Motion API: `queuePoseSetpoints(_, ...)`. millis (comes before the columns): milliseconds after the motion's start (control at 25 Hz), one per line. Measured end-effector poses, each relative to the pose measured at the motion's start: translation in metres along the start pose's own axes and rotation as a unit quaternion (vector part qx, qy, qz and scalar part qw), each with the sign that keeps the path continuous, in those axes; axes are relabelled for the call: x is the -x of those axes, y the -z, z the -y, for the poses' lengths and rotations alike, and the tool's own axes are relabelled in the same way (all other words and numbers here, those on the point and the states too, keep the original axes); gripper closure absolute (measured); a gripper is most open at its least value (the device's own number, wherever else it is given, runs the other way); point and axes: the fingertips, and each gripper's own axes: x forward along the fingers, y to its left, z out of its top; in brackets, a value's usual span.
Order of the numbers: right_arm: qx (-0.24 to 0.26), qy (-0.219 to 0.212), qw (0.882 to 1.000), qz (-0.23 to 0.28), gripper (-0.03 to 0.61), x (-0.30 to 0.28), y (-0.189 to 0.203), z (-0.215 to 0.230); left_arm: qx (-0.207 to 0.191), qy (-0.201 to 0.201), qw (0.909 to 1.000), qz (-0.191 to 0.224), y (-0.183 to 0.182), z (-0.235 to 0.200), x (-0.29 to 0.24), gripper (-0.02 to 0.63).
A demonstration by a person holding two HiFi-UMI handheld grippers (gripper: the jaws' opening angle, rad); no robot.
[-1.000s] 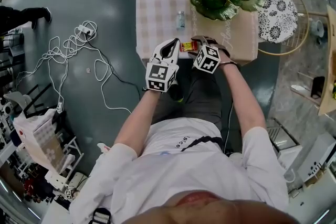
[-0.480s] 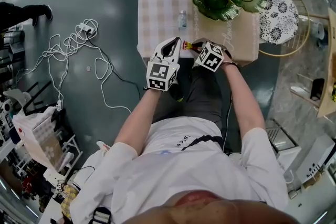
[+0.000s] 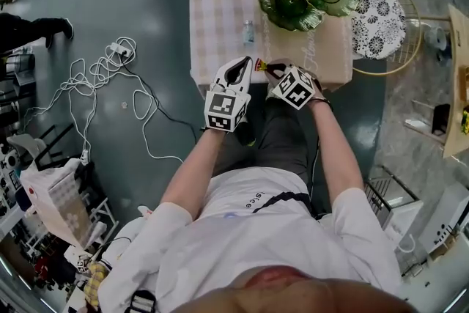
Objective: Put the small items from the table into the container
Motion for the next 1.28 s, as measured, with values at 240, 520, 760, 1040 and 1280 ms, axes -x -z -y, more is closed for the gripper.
queuePoseSetpoints(240,-0.004,0.031,0.999,0.019,0.523,0.042,-0.024,-0.001,-0.014,0.014,0.9996,0.019,-0.035,0.017,0.006,0.607)
queuePoseSetpoints(520,-0.015,0.065,0.997,0.035,0.525,0.097,-0.050,0.005,-0.033,0.037,0.9976,0.049,-0.089,0.040,0.009,0.607)
queuePoseSetpoints(760,-0.006,0.093,0.995,0.044,0.526,0.136,-0.069,0.013,-0.051,0.054,0.9948,0.071,-0.128,0.058,0.011,0.607)
queuePoseSetpoints(1040,0.002,0.120,0.991,0.051,0.526,0.176,-0.085,0.028,-0.065,0.062,0.9922,0.086,-0.164,0.071,0.011,0.607)
queuePoseSetpoints(1280,0.010,0.139,0.988,0.062,0.526,0.206,-0.103,0.056,-0.073,0.063,0.9904,0.099,-0.194,0.077,0.000,0.607)
